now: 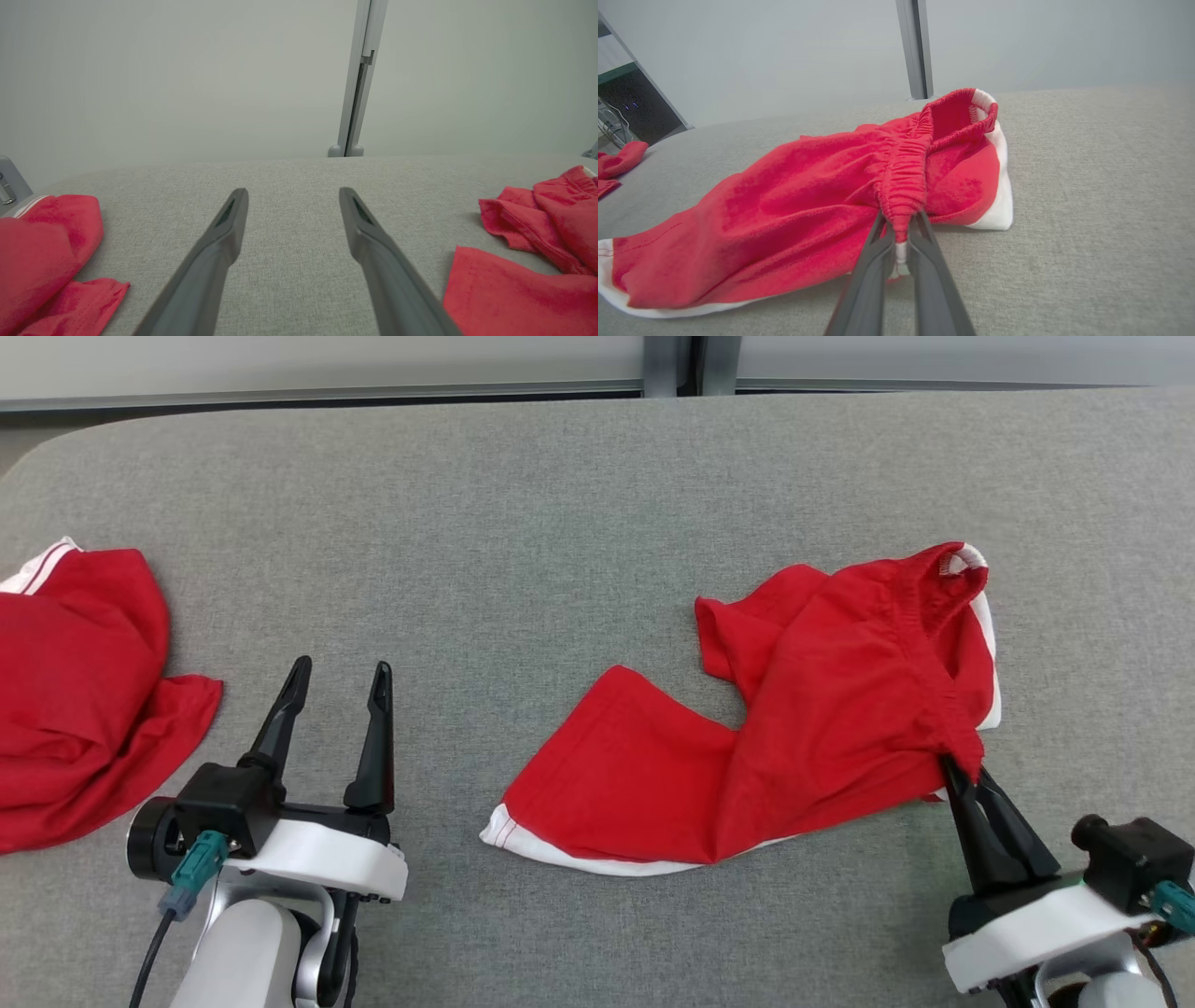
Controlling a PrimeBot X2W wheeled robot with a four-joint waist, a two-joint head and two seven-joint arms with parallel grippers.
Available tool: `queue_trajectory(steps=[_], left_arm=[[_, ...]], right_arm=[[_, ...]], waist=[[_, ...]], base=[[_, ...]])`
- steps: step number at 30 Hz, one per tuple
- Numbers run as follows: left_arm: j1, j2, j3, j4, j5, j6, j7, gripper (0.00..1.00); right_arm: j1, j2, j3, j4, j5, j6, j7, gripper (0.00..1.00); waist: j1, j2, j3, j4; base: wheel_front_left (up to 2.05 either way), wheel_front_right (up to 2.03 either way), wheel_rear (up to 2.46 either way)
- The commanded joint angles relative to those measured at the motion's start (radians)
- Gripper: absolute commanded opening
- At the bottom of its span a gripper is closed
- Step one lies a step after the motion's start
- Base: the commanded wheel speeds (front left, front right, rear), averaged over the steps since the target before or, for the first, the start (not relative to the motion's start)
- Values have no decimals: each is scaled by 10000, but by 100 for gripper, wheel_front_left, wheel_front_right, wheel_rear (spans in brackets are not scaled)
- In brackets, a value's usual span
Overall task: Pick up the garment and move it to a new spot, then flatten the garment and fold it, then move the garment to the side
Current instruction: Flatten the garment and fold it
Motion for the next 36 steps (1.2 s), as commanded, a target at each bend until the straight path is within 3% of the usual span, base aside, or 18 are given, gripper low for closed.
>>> queue_trajectory(steps=[1, 9, 18, 28, 34, 35, 36], left_arm=[[-2, 34, 42, -39, 41, 44, -12, 100], [9, 92, 146, -162, 59, 50, -14, 100], [-264, -21, 16, -153, 87, -42, -10, 100], [-714, -329, -174, -106, 142, -232, -11, 100], [-903, -492, -185, -25, 197, -320, -9, 100], [-895, -516, -166, -17, 206, -325, -9, 100], [-872, -532, -140, -6, 222, -336, -10, 100]], right_arm=[[209, 28, -120, -177, -46, 1, 94, 0], [1345, 373, -923, -1998, -405, 1, 1203, 0], [528, 384, -1084, -2653, -508, 1, 2129, 0], [-1425, 361, -539, -1316, -347, 1, 2422, 0], [-2488, 552, -100, 89, -311, 1, 2240, 0], [-2616, 592, -58, 268, -343, 1, 2156, 16], [-2701, 643, 18, 396, -358, 1, 2024, 51]], waist=[[0, 0, -39, -66], [0, 0, -47, -316], [0, 0, 154, -132], [0, 0, 807, 553], [0, 0, 1012, 838], [0, 0, 1016, 852], [0, 0, 1004, 854]], base=[[0, 0, 0], [0, 0, 0], [0, 0, 0], [0, 0, 0], [0, 0, 0], [0, 0, 0], [0, 0, 0]])
